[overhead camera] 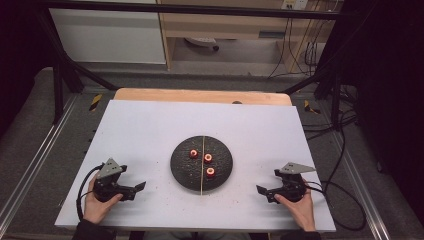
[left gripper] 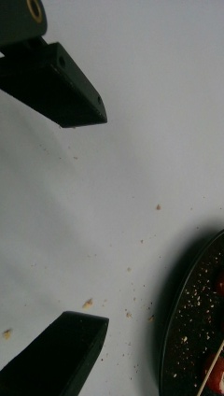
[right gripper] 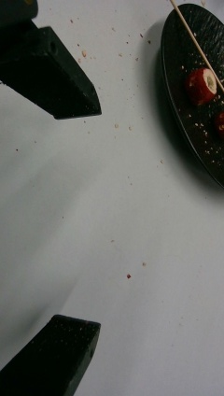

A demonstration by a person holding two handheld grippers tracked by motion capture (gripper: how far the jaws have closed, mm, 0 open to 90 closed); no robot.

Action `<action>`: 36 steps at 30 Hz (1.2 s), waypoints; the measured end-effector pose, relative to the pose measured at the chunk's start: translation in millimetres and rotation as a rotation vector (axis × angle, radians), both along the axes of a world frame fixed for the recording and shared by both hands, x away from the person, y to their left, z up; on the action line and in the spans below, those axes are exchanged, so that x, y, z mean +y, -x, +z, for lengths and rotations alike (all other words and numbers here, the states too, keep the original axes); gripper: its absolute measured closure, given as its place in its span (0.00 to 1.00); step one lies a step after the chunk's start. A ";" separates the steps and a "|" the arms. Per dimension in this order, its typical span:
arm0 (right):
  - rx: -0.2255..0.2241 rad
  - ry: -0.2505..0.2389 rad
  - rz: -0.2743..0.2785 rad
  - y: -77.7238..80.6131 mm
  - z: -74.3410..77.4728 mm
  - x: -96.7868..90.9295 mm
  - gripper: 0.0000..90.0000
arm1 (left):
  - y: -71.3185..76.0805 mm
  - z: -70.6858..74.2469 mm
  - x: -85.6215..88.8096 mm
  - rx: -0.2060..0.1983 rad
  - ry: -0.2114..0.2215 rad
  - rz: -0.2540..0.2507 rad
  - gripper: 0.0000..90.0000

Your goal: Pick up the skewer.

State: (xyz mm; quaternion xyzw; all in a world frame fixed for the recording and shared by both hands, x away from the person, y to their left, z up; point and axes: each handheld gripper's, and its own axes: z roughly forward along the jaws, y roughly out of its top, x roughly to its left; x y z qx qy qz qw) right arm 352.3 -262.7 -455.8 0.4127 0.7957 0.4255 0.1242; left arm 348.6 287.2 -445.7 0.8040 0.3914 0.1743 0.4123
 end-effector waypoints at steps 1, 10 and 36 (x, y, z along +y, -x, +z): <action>0.000 -0.002 -0.001 0.0 0.0 0.2 0.01 | 0.1 0.1 -0.1 0.000 0.001 0.001 0.04; -0.006 -0.008 0.001 0.0 0.6 -0.4 0.01 | 0.1 0.6 -3.2 0.002 0.005 -0.007 0.05; -0.003 -0.007 -0.008 0.5 0.6 -0.1 0.01 | 10.0 12.6 -40.8 0.001 0.030 -0.072 0.45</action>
